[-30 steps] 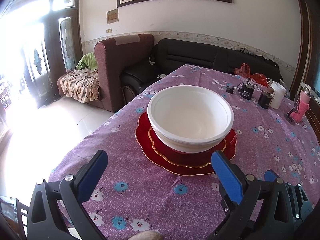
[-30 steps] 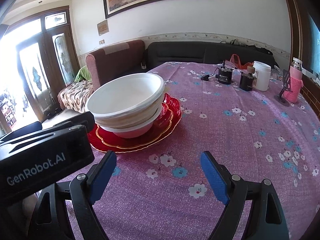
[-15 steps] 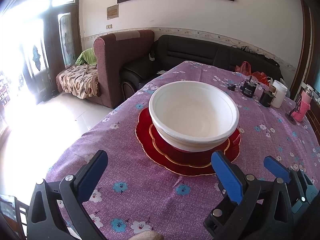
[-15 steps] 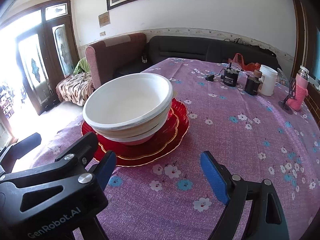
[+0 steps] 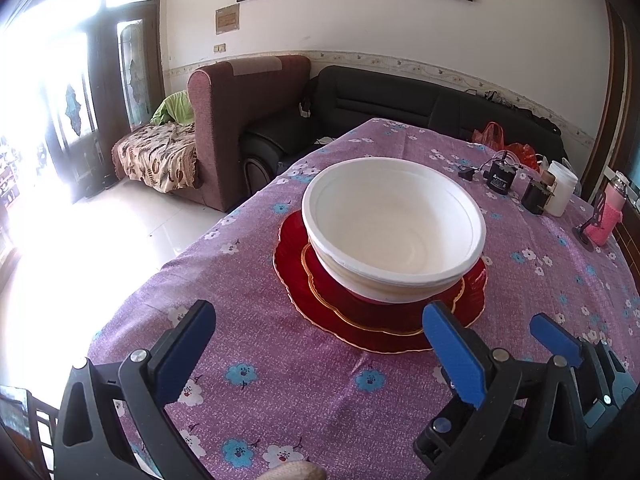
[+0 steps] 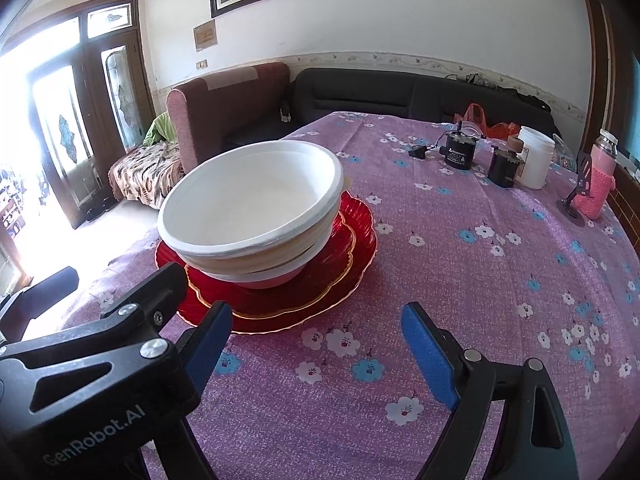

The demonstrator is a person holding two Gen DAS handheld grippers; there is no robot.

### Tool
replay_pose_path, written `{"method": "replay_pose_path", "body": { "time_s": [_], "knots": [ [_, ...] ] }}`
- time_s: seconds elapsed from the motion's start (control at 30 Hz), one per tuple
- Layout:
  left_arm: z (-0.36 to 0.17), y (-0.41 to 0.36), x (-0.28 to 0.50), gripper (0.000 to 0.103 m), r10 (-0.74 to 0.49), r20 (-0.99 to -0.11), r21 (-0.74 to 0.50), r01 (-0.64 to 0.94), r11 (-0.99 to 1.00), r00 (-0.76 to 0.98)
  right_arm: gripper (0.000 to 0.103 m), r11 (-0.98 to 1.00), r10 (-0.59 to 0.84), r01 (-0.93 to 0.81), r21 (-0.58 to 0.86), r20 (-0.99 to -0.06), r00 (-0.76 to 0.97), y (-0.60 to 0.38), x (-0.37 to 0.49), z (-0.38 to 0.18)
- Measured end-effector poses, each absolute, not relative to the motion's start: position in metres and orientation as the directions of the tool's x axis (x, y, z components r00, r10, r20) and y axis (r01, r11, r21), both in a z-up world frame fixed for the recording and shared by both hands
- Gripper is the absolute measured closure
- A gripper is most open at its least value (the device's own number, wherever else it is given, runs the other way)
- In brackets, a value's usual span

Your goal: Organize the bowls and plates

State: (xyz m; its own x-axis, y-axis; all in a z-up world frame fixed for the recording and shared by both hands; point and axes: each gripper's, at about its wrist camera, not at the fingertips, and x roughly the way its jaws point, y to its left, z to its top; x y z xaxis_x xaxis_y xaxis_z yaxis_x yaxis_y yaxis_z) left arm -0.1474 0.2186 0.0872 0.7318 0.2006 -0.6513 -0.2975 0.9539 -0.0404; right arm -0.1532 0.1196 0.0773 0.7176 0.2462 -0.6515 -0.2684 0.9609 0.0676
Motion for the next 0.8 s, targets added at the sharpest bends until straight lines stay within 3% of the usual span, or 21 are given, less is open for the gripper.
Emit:
{"method": "replay_pose_path", "body": {
  "time_s": [0.8],
  "knots": [
    [0.0796,0.2222,-0.1442,0.0,0.179,-0.673,-0.066,-0.3,0.952,0.718,0.013,0.957,0.251,-0.285,0.057,-0.657,0.711,0.1274,-0.1582,0.0754]
  ]
}}
